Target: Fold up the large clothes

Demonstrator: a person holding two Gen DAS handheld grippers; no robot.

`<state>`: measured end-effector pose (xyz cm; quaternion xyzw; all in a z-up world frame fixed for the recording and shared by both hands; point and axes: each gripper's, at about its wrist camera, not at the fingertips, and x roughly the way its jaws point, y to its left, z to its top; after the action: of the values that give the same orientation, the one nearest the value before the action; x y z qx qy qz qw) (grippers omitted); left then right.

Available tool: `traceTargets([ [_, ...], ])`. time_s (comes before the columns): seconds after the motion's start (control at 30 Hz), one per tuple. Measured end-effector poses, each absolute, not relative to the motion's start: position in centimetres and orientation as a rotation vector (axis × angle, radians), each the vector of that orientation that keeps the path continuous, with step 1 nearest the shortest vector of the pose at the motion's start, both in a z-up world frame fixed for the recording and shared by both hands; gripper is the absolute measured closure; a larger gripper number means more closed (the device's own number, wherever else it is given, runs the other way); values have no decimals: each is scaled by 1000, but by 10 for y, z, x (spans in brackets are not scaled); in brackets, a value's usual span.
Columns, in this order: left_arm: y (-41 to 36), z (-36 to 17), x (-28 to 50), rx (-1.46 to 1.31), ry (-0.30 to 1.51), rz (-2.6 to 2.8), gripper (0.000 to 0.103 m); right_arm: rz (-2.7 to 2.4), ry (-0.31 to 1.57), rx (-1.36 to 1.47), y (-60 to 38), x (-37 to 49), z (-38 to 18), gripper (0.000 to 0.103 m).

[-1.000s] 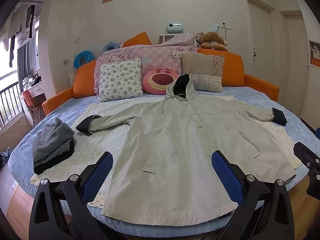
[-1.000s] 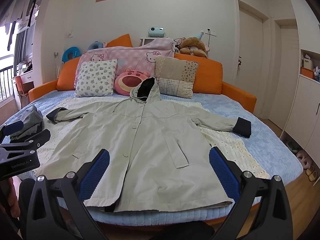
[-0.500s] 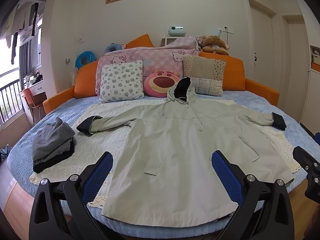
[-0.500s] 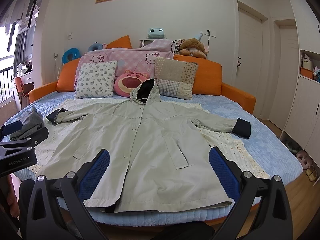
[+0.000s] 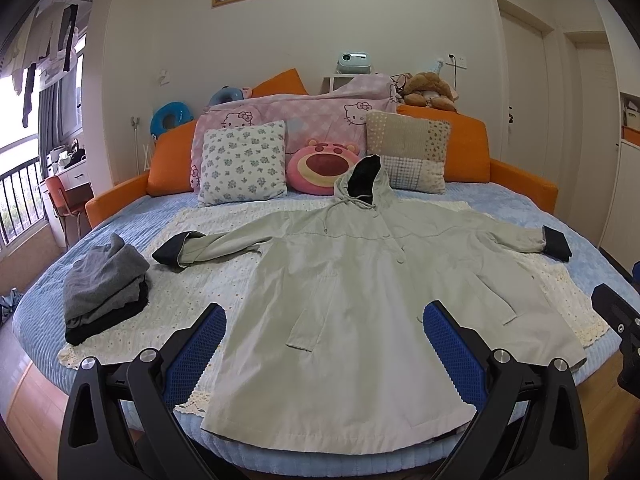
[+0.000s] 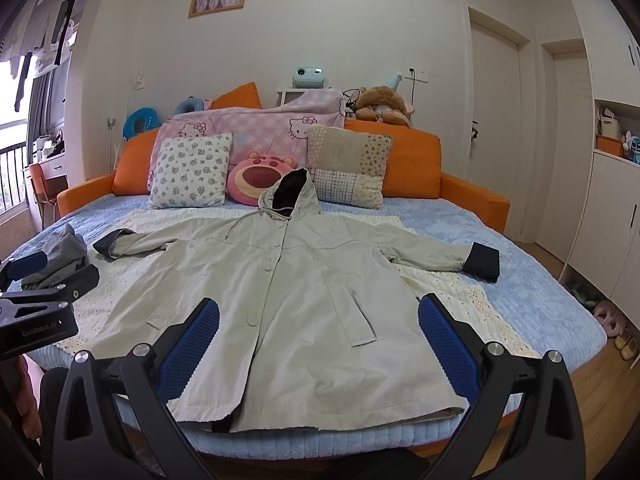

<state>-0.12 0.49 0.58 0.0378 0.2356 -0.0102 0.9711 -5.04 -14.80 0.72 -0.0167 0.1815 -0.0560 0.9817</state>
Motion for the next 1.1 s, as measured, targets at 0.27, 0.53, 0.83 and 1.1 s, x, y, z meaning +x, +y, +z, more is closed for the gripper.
traceTargets([
  [0.27,5,7,-1,69,472,-20,3,-112,348,-28,-148,-54,12,4],
  [0.53,3,10,-4,70,471,-24,3,-114,334,-22,-150,-55,18,4],
  [0.83,0,11,-5,63,471,-28,3,-117,331,-27,-150,-55,20,4],
  [1.1,-14,16,8,45,500,-86,3,-133,325,-20,-158,-52,19,4],
])
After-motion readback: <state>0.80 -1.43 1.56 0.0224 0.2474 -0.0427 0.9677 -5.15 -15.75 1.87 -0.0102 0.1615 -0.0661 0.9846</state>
